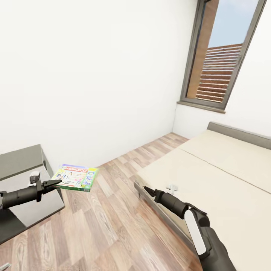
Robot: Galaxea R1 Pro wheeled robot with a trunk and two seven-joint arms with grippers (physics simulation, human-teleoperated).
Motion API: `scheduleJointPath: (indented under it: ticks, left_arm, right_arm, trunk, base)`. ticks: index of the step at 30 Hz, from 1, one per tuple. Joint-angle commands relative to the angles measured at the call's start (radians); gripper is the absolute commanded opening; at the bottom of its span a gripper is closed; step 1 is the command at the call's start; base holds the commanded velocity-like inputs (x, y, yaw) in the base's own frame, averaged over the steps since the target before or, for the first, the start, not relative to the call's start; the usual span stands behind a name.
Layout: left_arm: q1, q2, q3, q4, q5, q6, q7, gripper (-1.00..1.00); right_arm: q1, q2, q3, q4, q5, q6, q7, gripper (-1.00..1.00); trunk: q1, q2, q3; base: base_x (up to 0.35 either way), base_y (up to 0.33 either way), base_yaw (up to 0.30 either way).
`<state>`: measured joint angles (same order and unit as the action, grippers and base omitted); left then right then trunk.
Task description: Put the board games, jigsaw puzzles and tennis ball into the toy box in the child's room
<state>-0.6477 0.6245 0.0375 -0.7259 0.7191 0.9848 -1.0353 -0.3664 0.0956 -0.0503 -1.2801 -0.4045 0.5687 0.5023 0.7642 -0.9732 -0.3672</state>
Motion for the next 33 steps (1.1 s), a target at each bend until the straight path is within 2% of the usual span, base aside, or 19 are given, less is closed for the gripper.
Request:
scheduleJointPath:
  ticks: [1,33]
  left_arm:
    - [-0.001,0.000,0.001,0.000,0.003,0.006,-0.003,-1.00]
    - [-0.001,0.000,0.000,0.000,0.004,0.006,-0.003,-1.00]
  right_arm:
    - [0.000,0.001,-0.003,-0.001,-0.005,0.008,0.002,1.00]
    - [-0.001,0.000,-0.003,0.007,-0.010,0.008,0.005,1.00]
  trunk:
    - [-0.004,0.006,0.002]
    - [-0.127,0.230,0.102]
  base:
    - [0.000,0.000,0.292]
    - [0.000,0.000,0.293]
